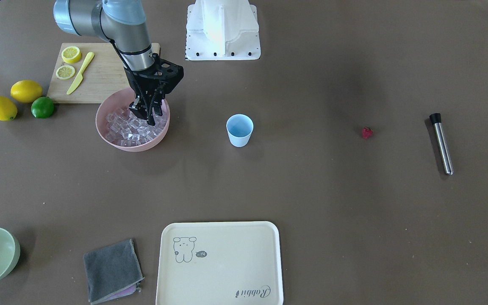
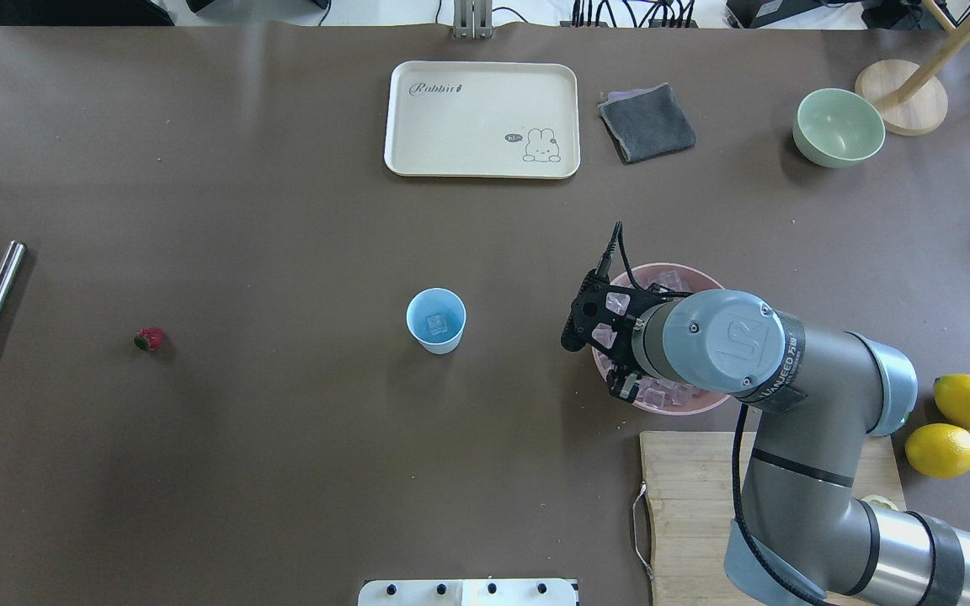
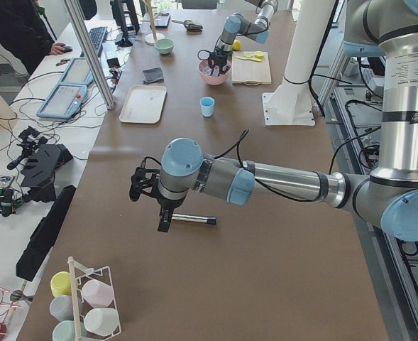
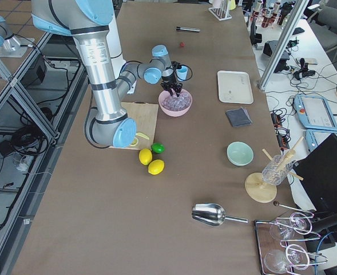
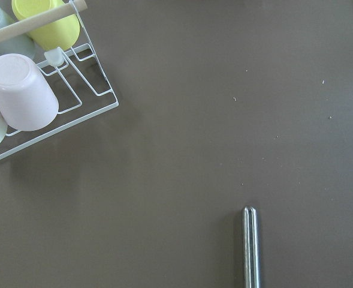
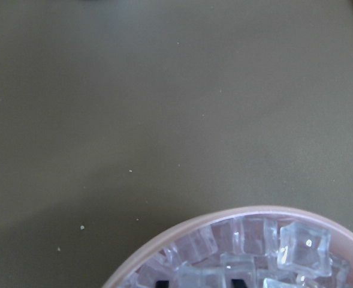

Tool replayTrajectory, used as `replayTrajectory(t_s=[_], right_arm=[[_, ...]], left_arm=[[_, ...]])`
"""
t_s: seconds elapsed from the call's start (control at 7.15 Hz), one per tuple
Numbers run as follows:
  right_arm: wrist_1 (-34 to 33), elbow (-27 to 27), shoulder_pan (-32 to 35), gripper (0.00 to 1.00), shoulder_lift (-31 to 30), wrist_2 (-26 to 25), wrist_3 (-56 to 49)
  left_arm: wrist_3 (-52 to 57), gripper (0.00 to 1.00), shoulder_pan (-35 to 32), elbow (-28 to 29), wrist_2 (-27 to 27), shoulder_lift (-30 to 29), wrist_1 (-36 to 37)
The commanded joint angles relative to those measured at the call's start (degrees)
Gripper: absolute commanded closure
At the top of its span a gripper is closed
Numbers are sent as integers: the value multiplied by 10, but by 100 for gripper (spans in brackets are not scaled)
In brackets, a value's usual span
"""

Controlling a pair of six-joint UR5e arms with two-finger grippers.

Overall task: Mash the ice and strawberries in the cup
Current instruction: 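Grasp ice cubes from the pink bowl with the right gripper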

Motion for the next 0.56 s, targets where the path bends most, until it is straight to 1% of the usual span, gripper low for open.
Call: replayTrajectory(t_s=[0.0, 0.14, 0.42], right_arm=[[0, 5, 5, 73, 1, 2, 1], [0, 7, 15, 74, 2, 4, 0], [-13, 23, 56, 75, 8, 38, 4]], left_arm=[[0, 2, 0, 1, 1, -1, 0], [-1, 2, 0, -1, 0, -1, 0], [0, 2, 2, 1, 0, -1, 0]])
